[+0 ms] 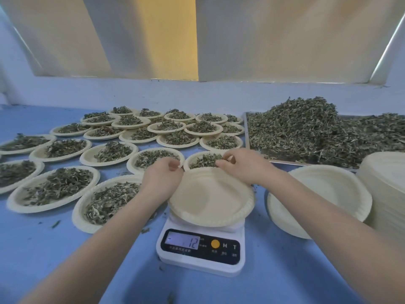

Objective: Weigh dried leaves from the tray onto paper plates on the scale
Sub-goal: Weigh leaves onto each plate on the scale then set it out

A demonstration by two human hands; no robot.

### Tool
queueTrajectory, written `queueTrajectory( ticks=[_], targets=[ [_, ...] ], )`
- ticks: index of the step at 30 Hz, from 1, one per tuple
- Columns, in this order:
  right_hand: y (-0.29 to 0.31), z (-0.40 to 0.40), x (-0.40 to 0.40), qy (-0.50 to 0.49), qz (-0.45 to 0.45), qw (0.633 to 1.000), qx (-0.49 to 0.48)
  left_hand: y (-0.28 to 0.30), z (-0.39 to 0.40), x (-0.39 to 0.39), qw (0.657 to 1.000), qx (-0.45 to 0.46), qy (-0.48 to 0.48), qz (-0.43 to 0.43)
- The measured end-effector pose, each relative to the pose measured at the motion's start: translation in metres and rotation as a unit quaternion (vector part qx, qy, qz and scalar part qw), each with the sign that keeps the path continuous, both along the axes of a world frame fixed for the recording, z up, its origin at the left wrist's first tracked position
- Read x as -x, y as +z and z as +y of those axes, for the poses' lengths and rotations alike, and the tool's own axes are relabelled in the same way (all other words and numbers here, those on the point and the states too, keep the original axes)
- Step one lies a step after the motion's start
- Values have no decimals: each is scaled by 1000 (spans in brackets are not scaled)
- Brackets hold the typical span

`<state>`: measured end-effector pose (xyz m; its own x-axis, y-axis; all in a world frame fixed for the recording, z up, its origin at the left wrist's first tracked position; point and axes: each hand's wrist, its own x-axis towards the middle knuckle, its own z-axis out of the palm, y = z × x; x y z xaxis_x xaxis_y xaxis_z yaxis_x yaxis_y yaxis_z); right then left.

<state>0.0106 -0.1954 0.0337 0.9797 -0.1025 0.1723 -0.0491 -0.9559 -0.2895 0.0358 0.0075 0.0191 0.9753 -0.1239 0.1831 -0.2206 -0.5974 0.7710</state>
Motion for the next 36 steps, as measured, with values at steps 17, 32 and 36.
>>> queueTrajectory(
  ticks=[17,32,36],
  targets=[
    [2,8,3,35,-76,994,-68,18,-14,-2,997,28,-53,-55],
    [15,-2,43,104,122,980,-114,14,-21,-5,994,33,-89,-59],
    [9,-10,74,139,166,973,-78,15,-19,-4,993,46,-93,-50]
  ],
)
